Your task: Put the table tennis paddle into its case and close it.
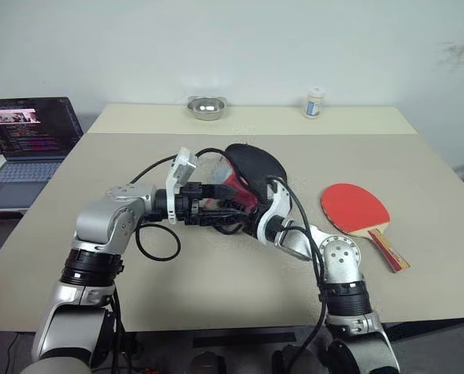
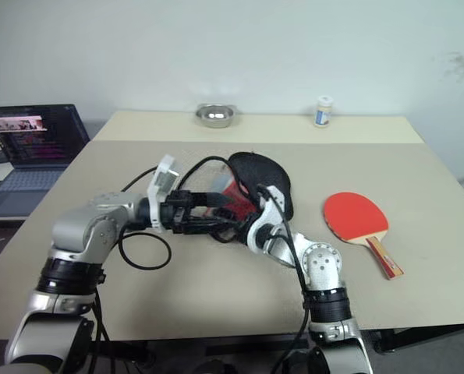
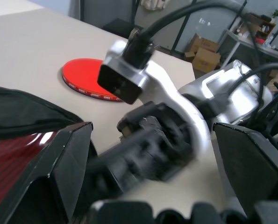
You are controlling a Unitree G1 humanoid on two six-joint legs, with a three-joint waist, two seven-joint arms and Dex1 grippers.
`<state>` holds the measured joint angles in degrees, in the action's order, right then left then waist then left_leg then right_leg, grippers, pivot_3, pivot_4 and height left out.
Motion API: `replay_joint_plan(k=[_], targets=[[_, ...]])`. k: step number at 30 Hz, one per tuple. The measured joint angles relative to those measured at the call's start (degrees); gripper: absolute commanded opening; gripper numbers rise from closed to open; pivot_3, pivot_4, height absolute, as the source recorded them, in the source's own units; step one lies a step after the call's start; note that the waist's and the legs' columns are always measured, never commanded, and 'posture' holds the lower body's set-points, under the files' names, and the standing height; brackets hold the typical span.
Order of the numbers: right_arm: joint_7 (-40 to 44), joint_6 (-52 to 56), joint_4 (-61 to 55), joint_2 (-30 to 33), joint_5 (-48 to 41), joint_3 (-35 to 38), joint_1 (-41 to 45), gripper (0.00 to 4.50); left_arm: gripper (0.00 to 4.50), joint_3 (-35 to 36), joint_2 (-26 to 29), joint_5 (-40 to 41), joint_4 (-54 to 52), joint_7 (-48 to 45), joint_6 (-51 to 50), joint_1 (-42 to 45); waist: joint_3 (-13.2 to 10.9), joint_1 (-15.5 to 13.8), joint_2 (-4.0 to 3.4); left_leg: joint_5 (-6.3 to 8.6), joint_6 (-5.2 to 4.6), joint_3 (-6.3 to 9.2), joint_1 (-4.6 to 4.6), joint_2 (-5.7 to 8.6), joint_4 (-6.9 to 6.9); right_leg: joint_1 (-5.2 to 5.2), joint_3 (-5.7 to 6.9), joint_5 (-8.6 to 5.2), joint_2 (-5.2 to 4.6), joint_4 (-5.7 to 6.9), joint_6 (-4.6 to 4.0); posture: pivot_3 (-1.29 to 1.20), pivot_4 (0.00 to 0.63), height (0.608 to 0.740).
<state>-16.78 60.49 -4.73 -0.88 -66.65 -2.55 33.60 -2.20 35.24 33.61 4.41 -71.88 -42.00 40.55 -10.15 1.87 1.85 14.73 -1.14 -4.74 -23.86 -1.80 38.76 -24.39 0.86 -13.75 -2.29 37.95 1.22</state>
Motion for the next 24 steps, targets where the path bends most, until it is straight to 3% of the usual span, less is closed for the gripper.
replay_joint_plan(k=[4, 12, 18, 21, 24], targets=[[6.94, 5.67, -7.74, 8.13, 1.07, -3.59, -2.09, 4.48, 4.50, -0.12, 0.03, -0.68, 1.06, -0.11, 0.44, -0.03, 0.02, -0.26, 0.04, 0.00, -0.01, 0.00, -0.05, 0.05, 0.02, 0.02, 0.01, 0.00, -0.05, -0.08, 0.01, 0.00, 0.150, 0.740], [10.82, 10.36, -11.76, 9.12, -2.21, -3.14, -6.63, 4.48, 4.50, -0.92, -0.19, -1.37, 1.47, -0.17, 1.36, -0.07, 0.02, 0.02, 0.04, 0.00, 0.00, 0.01, 0.02, -0.11, 0.01, -0.01, 0.01, 0.00, 0.01, 0.03, 0.01, 0.00, 0.150, 0.740], [20.96, 12.32, -22.07, 23.59, -3.63, -1.61, -8.20, 4.48, 4.50, -0.93, 1.09, -2.17, 1.93, -0.85, 2.28, -0.47, 0.02, -0.20, 0.05, 0.01, -0.02, -0.01, -0.05, 0.04, 0.01, 0.02, 0.01, 0.00, -0.02, -0.15, 0.04, 0.00, 0.150, 0.740], [29.54, 8.13, -26.17, 34.48, 2.53, -1.06, -8.20, 4.48, 4.50, -0.89, 2.10, -2.38, 2.02, -1.65, 3.26, -1.54, 0.02, -0.26, 0.04, 0.02, -0.02, 0.00, -0.01, 0.03, 0.00, 0.06, 0.03, -0.04, -0.01, -0.19, 0.11, 0.00, 0.150, 0.740], [30.09, 3.61, -21.13, 33.49, 7.30, 2.69, -8.00, 4.48, 4.50, -0.89, 2.56, -2.68, 2.98, -2.62, 4.52, -2.73, 0.07, -0.13, 0.13, 0.01, -0.02, -0.01, 0.02, -0.07, 0.01, 0.04, 0.00, -0.14, 0.03, -0.15, 0.27, 0.00, 0.150, 0.740]])
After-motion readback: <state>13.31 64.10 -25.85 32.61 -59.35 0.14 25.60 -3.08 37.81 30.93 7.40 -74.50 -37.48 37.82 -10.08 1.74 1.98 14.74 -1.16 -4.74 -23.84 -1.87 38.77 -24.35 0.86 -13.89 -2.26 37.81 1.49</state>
